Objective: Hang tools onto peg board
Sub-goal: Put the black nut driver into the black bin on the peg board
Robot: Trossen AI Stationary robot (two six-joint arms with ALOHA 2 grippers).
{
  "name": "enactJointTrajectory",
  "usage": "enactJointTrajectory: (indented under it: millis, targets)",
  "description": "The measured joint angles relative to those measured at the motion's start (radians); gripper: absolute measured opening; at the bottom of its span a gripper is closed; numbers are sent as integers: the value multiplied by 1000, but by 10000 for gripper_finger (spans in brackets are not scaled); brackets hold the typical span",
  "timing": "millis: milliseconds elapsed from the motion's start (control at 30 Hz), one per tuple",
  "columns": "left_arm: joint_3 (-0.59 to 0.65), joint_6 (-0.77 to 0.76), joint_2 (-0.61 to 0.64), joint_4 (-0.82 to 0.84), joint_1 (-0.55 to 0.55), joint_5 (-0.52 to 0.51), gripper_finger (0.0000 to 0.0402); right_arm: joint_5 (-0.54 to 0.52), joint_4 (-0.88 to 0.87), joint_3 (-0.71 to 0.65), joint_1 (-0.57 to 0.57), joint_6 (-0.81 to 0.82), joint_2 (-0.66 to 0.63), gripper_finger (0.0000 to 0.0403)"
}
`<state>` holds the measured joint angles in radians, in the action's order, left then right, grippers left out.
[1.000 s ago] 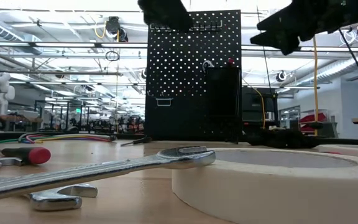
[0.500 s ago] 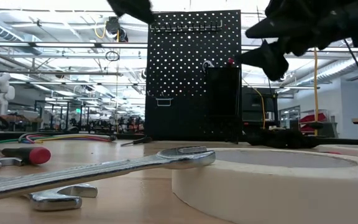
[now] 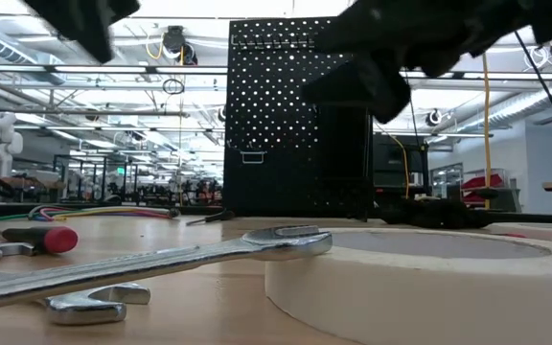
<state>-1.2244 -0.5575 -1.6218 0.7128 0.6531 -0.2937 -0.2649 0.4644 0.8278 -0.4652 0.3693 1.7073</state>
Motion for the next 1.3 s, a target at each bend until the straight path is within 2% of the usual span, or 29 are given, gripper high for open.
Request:
enactJointTrajectory:
  millis: [133, 233, 333, 500, 633, 733, 933, 1300]
  targets:
    - [85, -11, 0, -230, 36, 0, 139, 2, -88, 104, -34, -12, 65, 267]
    - [134, 19, 0, -412, 40, -21, 139, -33, -305, 161, -64, 39, 66, 267]
    - [155, 41, -18, -477, 25, -108, 138, -101, -573, 202, -87, 141, 37, 267]
    - [155, 181, -81, -618, -28, -180, 138, -97, -826, 195, -119, 280, 5, 267]
    - [155, 270, -148, -749, -85, -139, 138, -47, -848, 161, -146, 309, 5, 260]
    - [155, 309, -184, -814, -114, -77, 138, -60, -820, 145, -171, 301, 5, 252]
    - [155, 328, -225, -856, -144, -29, 138, -158, -838, 144, -206, 284, 6, 221]
    - [155, 416, -224, -924, -204, -4, 138, -150, -914, 142, -203, 305, 19, 155]
